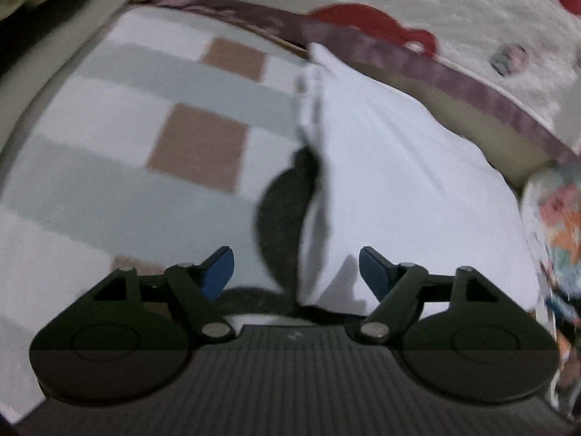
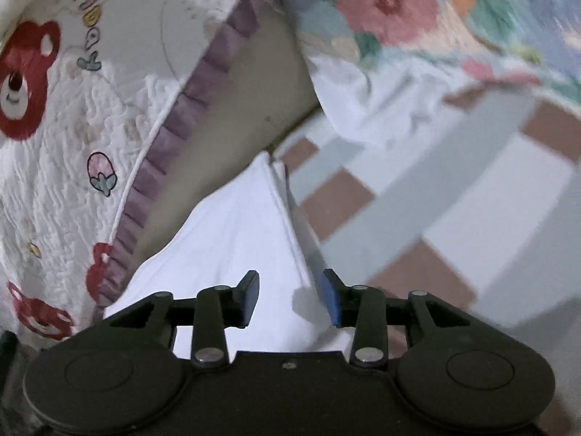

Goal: Fold clothes

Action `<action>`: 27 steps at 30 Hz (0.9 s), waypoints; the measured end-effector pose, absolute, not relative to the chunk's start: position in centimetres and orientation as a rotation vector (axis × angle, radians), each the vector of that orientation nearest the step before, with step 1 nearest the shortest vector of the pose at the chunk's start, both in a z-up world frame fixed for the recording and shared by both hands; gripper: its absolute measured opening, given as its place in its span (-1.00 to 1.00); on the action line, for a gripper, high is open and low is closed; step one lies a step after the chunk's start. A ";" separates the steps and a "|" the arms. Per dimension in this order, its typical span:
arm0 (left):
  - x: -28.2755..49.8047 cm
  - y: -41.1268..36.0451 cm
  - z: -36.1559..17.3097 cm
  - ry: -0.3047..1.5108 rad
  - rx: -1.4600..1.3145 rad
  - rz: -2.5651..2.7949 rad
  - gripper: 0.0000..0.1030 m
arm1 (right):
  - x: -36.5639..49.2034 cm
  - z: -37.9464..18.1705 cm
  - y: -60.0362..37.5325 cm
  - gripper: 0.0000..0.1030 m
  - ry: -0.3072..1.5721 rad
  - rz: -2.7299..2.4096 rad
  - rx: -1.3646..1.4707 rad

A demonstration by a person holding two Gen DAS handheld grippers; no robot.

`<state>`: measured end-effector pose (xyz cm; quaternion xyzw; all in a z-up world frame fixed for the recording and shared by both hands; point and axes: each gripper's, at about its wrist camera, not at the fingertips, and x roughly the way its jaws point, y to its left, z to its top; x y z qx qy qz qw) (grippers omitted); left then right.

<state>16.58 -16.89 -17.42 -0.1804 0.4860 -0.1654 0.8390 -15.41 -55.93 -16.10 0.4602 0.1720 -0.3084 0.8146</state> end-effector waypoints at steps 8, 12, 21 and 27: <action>15.0 -17.2 -18.3 1.013 -0.453 -0.381 0.60 | -14.4 -17.7 -52.9 -0.08 0.440 -0.661 1.062; 14.7 -17.7 -18.9 1.052 -0.598 -0.409 0.60 | -13.8 -19.1 -52.7 -0.09 0.419 -0.723 1.149; 13.7 -19.3 -19.1 0.976 -0.580 -0.328 -0.09 | -14.3 -21.4 -53.7 -0.07 0.236 -0.737 1.250; 11.8 -20.5 -17.2 0.834 -0.357 -0.337 -0.89 | -12.5 -20.1 -54.0 -0.85 0.283 -0.718 1.069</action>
